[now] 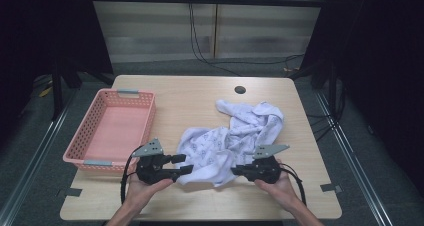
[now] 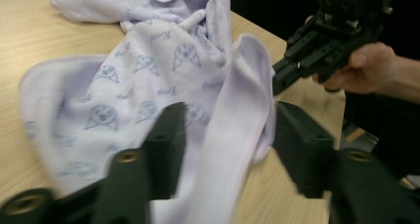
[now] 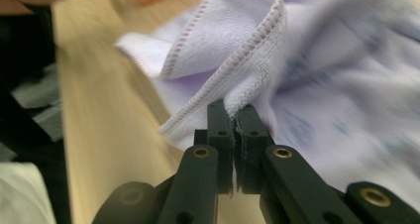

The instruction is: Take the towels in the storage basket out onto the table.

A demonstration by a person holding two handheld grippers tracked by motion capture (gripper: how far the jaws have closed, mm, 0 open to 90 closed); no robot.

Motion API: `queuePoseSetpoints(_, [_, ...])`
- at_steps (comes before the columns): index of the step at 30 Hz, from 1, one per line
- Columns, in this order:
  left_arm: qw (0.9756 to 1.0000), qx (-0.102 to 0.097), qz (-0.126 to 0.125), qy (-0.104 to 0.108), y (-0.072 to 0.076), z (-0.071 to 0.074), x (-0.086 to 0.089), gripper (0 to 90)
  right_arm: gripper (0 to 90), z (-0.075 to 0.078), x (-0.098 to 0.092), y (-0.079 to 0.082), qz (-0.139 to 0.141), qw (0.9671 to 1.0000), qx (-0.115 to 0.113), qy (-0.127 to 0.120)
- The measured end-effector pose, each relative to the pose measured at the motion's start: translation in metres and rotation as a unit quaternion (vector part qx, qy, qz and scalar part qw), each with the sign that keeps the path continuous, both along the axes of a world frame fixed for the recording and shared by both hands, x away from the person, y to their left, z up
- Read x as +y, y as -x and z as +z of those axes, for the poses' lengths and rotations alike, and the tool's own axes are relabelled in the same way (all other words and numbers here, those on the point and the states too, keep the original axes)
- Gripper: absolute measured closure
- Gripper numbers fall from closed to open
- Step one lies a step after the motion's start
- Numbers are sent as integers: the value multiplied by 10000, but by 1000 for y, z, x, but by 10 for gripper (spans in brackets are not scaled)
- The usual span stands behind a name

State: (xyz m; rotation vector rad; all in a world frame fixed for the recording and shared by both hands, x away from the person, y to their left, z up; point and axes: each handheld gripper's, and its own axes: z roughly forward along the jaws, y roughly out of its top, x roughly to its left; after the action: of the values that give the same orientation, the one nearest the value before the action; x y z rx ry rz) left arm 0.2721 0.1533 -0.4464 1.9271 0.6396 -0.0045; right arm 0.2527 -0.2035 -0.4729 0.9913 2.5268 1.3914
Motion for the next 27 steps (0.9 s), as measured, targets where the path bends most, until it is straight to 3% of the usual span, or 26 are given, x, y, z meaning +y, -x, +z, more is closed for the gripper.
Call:
queuePoseSetpoints(1, [9999,0,-7,-164,-2,-3,-1,572,869,-2,-8,0,-83,9999,-8,56])
queuePoseSetpoints(3, [9996,100,-68,-239,-4,-10,-5,636,868,-5,-19,-1,-215,9997,18,137])
queuePoseSetpoints(5, [9993,109,-121,-336,-5,-13,-9,640,866,-6,-33,-4,-399,9987,-39,304])
queuePoseSetpoints(7, [9993,160,-141,-318,-7,-14,-13,621,852,-7,-50,-8,-689,9972,-21,275])
queuePoseSetpoints(11, [9990,205,-91,-379,-10,-18,-19,561,641,-5,-65,-10,-836,9963,7,185])
queuePoseSetpoints(12, [9991,194,-48,-383,-11,-19,-18,549,551,-1,-66,-8,-873,9961,-6,107])
queuePoseSetpoints(19, [9984,348,293,-338,-20,-26,-5,520,429,21,-54,-6,-804,9961,-175,-313])
queuePoseSetpoints(21, [9979,392,366,-364,-24,-29,-6,500,388,24,-46,-11,-751,9964,-161,-356])
queuePoseSetpoints(23, [9974,560,304,-344,-29,-33,-7,481,366,28,-39,-16,-739,9964,-245,-334])
queuePoseSetpoints(25, [9968,529,363,-472,-31,-35,-7,473,348,32,-33,-22,-741,9962,-383,-239])
queuePoseSetpoints(27, [9961,586,460,-477,-33,-39,-6,456,327,35,-29,-28,-683,9963,-364,-378])
